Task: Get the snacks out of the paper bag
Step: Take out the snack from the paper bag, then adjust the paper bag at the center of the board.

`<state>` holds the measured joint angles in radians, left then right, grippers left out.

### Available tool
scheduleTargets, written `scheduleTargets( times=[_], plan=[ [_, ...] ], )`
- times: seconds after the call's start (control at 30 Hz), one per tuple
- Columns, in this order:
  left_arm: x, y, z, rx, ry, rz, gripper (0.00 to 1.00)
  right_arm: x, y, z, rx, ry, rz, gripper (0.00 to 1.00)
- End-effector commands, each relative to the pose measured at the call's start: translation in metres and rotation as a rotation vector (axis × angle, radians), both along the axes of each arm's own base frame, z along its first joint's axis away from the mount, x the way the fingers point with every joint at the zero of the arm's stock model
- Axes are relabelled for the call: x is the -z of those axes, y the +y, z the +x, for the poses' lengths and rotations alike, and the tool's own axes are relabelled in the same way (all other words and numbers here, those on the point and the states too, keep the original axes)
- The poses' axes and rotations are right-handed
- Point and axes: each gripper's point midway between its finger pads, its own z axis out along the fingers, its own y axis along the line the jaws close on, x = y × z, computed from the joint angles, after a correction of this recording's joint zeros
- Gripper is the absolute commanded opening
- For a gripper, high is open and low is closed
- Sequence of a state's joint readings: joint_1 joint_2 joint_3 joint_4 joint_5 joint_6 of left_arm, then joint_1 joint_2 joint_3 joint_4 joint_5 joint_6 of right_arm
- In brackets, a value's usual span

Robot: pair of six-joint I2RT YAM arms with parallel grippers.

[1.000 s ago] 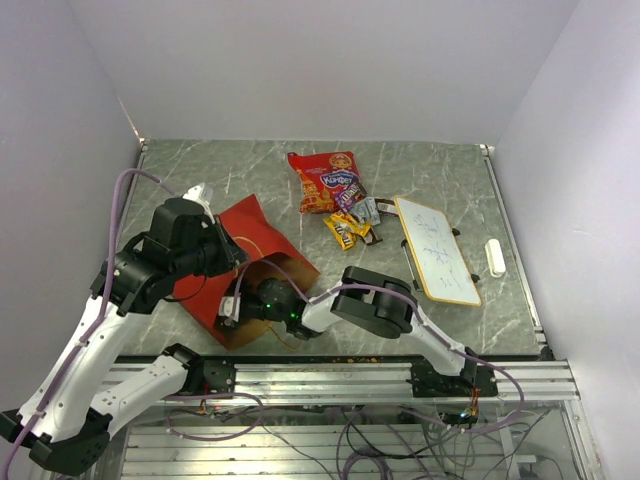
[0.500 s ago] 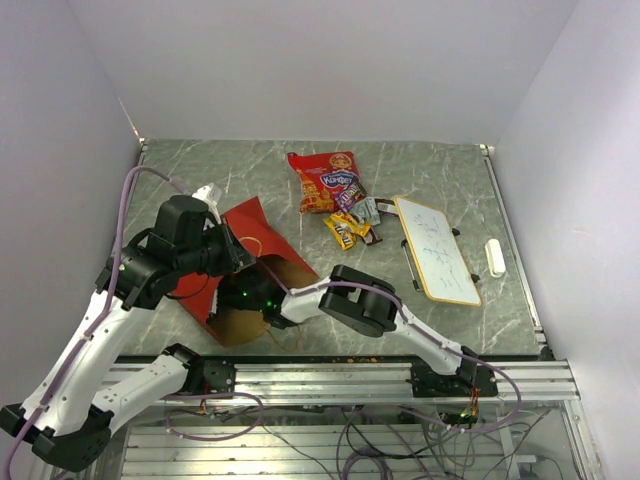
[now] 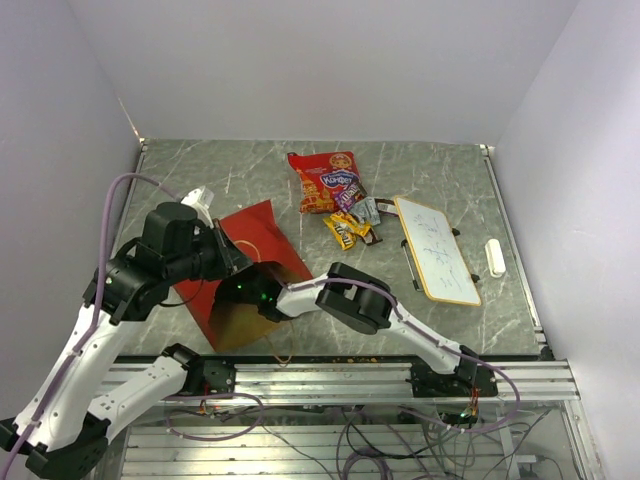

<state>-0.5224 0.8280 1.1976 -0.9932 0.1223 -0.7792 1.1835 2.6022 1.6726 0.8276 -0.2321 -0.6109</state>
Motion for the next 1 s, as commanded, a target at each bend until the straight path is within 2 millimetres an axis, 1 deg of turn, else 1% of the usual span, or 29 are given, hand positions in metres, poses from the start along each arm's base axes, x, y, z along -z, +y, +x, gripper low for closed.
scheduleTargets(
  times=[0.0,0.03,0.07,0.2,0.33,0.4,0.5,0.53,0.6,0.7,0.73,0.8,0.87,0.9,0.97],
  plan=[
    [-0.015,0.005,-0.004,-0.041,-0.038,-0.045,0.07,-0.004,-0.020,-0.001,0.026,0.025,-0.042,0.07],
    [-0.016,0.007,-0.004,-0.053,-0.042,-0.047,0.07,-0.017,-0.024,-0.003,0.028,0.020,-0.030,0.04],
    [-0.018,0.008,-0.003,-0.062,-0.049,-0.050,0.07,-0.023,-0.032,-0.004,0.038,0.021,-0.032,0.01],
    [-0.026,0.008,0.005,-0.086,-0.080,-0.059,0.07,-0.042,-0.067,-0.018,0.065,0.056,-0.039,0.00],
    [-0.039,0.004,0.017,-0.092,-0.122,-0.066,0.07,-0.055,-0.101,-0.044,0.049,0.107,-0.072,0.00],
    [-0.044,0.000,0.024,-0.090,-0.139,-0.074,0.07,-0.059,-0.113,-0.060,0.025,0.144,-0.097,0.00],
    [-0.053,-0.007,0.034,-0.076,-0.156,-0.081,0.07,-0.079,-0.126,-0.081,-0.006,0.201,-0.114,0.00],
    [-0.057,-0.009,0.038,-0.071,-0.165,-0.082,0.07,-0.072,-0.139,-0.089,-0.002,0.230,-0.144,0.00],
    [-0.062,-0.013,0.043,-0.066,-0.174,-0.080,0.07,-0.081,-0.156,-0.098,0.012,0.267,-0.150,0.00],
    [-0.067,-0.020,0.049,-0.045,-0.172,-0.088,0.07,-0.107,-0.181,-0.112,0.004,0.293,-0.148,0.00],
    [-0.069,-0.023,0.050,-0.037,-0.173,-0.095,0.07,-0.121,-0.191,-0.117,-0.007,0.287,-0.149,0.00],
    [-0.071,-0.028,0.053,-0.027,-0.169,-0.112,0.07,-0.135,-0.212,-0.122,0.007,0.290,-0.176,0.00],
    [-0.074,-0.035,0.056,-0.011,-0.161,-0.130,0.07,-0.165,-0.235,-0.113,0.112,0.306,-0.129,0.00],
    [-0.076,-0.038,0.056,-0.001,-0.152,-0.140,0.07,-0.183,-0.249,-0.109,0.155,0.298,-0.095,0.00],
    [-0.080,-0.047,0.059,0.023,-0.137,-0.168,0.07,-0.226,-0.275,-0.105,0.197,0.221,-0.012,0.00]
  ],
)
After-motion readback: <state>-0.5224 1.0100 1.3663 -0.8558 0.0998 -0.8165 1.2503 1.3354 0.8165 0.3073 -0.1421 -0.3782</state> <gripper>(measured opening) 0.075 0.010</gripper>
